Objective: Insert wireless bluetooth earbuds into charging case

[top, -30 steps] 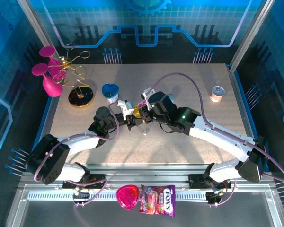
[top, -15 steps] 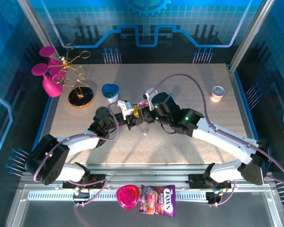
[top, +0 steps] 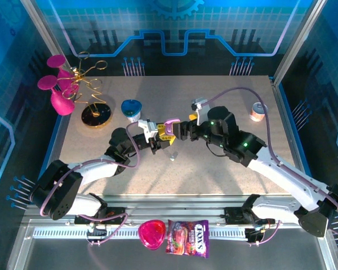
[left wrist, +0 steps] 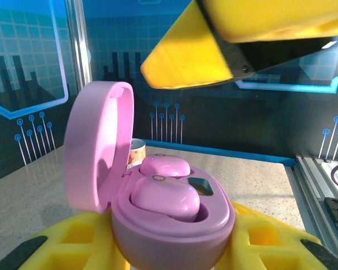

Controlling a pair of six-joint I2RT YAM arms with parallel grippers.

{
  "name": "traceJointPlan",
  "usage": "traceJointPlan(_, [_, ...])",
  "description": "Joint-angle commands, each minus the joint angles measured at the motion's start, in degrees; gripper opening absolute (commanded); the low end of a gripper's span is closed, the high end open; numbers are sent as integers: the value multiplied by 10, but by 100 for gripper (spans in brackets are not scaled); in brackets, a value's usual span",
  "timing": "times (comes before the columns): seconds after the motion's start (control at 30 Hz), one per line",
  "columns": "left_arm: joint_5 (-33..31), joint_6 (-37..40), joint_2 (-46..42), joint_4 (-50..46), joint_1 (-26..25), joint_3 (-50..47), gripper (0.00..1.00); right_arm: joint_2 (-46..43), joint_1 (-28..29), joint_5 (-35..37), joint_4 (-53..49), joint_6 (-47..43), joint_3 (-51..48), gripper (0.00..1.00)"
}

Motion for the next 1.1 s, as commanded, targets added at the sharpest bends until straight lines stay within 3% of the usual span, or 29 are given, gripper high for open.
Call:
traceJointPlan(0.0, [37,12,-6,40,0,-1,34,-1,-34,-35,-8,18,8,86])
traceJointPlan(0.27, [45,22,-8,47,1,-5,34,47,-79,-87,-96,28,72,87])
traceJointPlan(0.77, [44,14,-6,57,0,-1,34,68,-84,-139,-232,-31,111,87])
traceJointPlan(0.93, [43,11,-7,58,0,0,34,41,-87,-145,-214,-24,91,87])
traceJointPlan(1.07, [43,5,-7,61,1,2,34,19,-118,-249,-130,32,37,86])
